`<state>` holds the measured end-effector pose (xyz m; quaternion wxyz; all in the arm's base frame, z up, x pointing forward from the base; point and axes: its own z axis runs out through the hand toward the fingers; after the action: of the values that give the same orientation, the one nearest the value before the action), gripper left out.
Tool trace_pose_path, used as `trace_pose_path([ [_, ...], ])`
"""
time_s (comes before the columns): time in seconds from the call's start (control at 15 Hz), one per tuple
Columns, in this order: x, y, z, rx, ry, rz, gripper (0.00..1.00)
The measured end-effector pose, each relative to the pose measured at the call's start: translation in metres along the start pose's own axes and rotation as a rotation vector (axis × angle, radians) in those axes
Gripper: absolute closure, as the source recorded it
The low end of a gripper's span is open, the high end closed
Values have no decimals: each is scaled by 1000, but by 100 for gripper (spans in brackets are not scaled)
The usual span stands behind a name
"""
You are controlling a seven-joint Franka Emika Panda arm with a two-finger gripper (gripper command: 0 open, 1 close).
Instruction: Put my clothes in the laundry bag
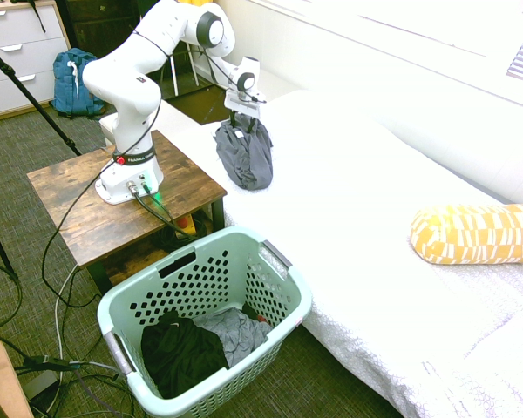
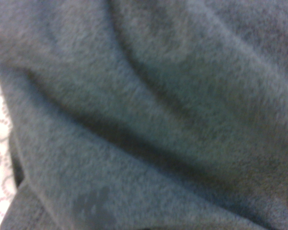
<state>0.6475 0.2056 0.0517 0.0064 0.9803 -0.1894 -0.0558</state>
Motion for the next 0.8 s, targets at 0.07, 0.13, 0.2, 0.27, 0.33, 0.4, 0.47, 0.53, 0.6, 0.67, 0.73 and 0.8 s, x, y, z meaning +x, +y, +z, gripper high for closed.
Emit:
trace_pose_path([
  [0.07, 9, -2, 8, -12, 0, -6, 0],
  [0.13, 14, -4, 16, -22, -2, -12, 100],
  [0.2, 18, -4, 24, -32, -6, -16, 100],
  [0.27, 20, -4, 31, -40, -8, -18, 100],
  [0.33, 21, -5, 34, -45, -9, -18, 100],
  [0.4, 22, -5, 32, -50, -13, -18, 100],
  [0.47, 23, -5, 32, -53, -14, -18, 100],
  [0.53, 23, -3, 33, -56, -14, -16, 100],
  [0.6, 23, -2, 34, -58, -15, -16, 100],
  [0.67, 23, -1, 34, -60, -16, -15, 100],
  [0.73, 23, 0, 35, -62, -17, -14, 100],
  [0.8, 22, 2, 36, -65, -19, -12, 100],
])
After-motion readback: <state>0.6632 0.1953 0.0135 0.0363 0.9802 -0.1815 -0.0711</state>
